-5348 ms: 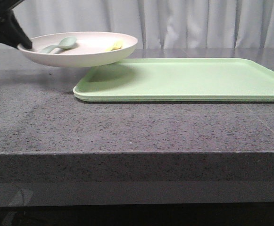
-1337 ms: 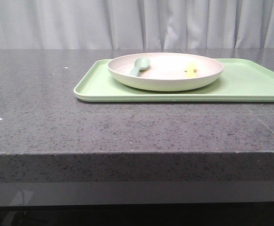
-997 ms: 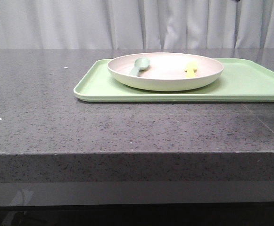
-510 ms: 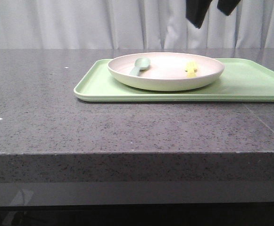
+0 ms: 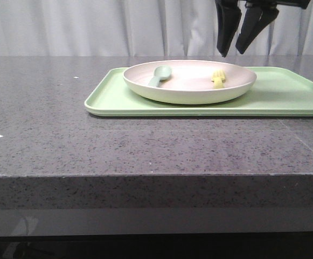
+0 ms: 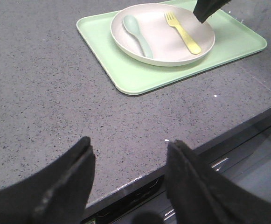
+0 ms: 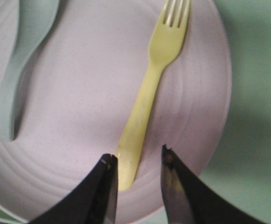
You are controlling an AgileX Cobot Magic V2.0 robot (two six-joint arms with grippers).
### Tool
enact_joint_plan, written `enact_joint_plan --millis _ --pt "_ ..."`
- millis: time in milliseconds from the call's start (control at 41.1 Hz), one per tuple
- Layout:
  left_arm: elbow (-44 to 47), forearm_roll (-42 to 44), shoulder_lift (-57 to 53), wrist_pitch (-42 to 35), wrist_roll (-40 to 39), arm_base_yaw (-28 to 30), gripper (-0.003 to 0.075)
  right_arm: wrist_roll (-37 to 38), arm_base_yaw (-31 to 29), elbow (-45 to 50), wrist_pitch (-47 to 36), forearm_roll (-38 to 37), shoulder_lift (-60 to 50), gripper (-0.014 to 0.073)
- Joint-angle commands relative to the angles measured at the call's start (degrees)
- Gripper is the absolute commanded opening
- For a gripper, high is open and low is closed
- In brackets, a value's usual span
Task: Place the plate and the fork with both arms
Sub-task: 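Lower the right gripper onto the yellow fork and close on it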
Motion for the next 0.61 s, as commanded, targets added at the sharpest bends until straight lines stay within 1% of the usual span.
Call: enact_joint_plan --millis 0,389,583 --pt "-1.26 -0.73 0.3 -3.82 0.19 -0.35 0.0356 0.64 -1.0 -3.71 -0.54 1.68 -0.65 0.0261" --pt "-1.26 -0.73 0.3 -3.82 0.19 -0.35 0.0356 2.7 -1.15 -13.94 4.45 0.82 8.37 0.0261" --pt "-1.26 -0.73 0.3 -3.82 0.19 -0.35 0.0356 3.55 -1.15 -14.75 5.02 -0.49 10.51 0.0261"
